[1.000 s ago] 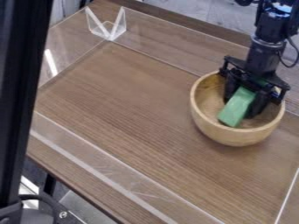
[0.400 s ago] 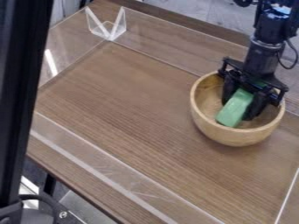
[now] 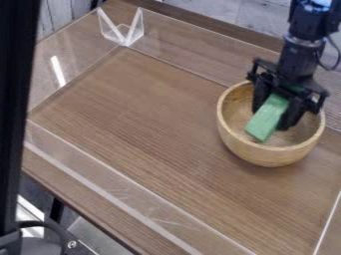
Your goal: Remove the green block from inside the brown bowl and put it on the table
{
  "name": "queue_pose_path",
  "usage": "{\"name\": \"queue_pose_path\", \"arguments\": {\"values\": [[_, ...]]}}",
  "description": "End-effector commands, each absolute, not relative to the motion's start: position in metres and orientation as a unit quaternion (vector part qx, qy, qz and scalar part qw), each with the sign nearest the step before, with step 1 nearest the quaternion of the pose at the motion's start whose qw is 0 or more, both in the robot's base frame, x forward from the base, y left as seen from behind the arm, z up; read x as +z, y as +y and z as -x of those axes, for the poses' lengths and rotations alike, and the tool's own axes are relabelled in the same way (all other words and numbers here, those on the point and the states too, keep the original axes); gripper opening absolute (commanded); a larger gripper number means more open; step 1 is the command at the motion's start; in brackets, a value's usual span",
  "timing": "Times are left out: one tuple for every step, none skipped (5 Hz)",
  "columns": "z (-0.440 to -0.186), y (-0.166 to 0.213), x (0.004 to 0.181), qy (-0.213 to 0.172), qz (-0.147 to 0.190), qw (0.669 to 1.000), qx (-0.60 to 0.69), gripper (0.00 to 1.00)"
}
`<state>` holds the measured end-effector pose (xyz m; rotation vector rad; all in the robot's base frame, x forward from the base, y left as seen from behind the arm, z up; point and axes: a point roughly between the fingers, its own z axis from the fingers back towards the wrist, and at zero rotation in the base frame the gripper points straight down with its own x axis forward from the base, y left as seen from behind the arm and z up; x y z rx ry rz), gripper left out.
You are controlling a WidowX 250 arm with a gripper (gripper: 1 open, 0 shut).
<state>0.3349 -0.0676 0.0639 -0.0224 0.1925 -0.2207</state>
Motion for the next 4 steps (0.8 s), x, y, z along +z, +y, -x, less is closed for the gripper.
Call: {"name": "queue_pose_path", "arguments": {"values": [[-0.337, -0.057, 0.12, 0.024, 0.011, 0.995, -0.1, 0.0], [-0.327, -0.04, 0.137, 0.01, 0.008, 0.997, -0.082, 0.0], [-0.32, -0.007, 0.138, 0.015, 0.006, 0.999, -0.052, 0.0], [-0.308, 0.025, 0.128, 0.023, 0.004, 0.999, -0.035, 0.0]]}}
